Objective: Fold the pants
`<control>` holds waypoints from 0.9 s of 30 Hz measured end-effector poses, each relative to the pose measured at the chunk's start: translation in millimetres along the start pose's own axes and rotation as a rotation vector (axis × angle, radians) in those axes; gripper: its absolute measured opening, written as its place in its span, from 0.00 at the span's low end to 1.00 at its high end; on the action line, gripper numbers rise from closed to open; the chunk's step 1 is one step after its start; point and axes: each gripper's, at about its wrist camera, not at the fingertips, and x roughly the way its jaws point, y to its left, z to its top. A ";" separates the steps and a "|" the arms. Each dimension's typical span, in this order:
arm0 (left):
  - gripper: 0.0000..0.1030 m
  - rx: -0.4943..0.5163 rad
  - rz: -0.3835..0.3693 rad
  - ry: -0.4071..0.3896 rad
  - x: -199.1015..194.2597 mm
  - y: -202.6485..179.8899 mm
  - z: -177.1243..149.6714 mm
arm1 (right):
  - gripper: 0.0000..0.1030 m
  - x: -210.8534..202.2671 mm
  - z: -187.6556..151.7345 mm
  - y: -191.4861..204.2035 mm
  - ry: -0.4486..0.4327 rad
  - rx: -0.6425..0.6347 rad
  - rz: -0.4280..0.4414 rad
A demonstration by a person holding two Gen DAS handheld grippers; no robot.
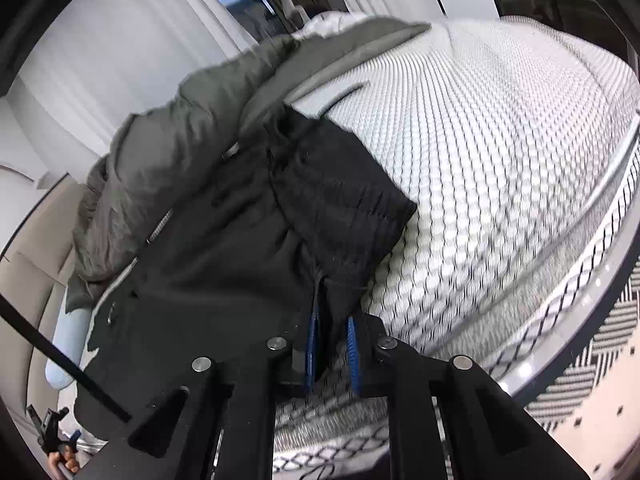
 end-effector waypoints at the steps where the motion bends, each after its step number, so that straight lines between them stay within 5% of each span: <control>1: 0.84 0.017 0.010 0.012 5.2 -3.2 -0.2 | 0.30 -4.6 -1.9 5.4 -0.023 -0.014 0.015; 3: 0.69 0.007 0.026 0.056 16.6 -3.3 -0.5 | 0.65 -14.2 -6.4 9.6 -0.059 -0.023 0.059; 6: 0.43 0.005 0.025 0.056 17.4 -3.4 2.9 | 0.68 -19.2 -9.3 11.3 -0.070 -0.023 0.092; 8: 0.39 0.000 -0.001 0.063 16.8 -4.8 5.9 | 0.68 -16.7 -12.0 9.6 -0.064 -0.006 0.081; 17: 0.47 -0.058 0.008 0.102 45.8 -3.5 21.9 | 0.67 1.1 -9.0 -9.3 -0.058 0.094 0.129; 19: 0.47 -0.073 0.018 0.075 48.1 -6.2 27.9 | 0.51 4.9 -3.6 -6.5 -0.065 0.102 0.124; 20: 0.35 -0.069 0.022 0.052 47.3 -7.7 29.6 | 0.38 5.6 -2.1 -3.7 -0.063 0.093 0.106; 21: 0.10 -0.065 0.043 0.021 44.8 -8.3 30.1 | 0.26 4.9 -1.9 -1.6 -0.068 0.074 0.091; 23: 0.03 -0.078 0.045 -0.014 38.0 -3.0 28.6 | 0.12 0.8 -1.0 4.0 -0.081 0.037 0.063; 27: 0.01 -0.122 0.007 -0.037 21.9 20.9 18.4 | 0.09 -13.7 -4.5 -17.4 -0.092 0.064 0.073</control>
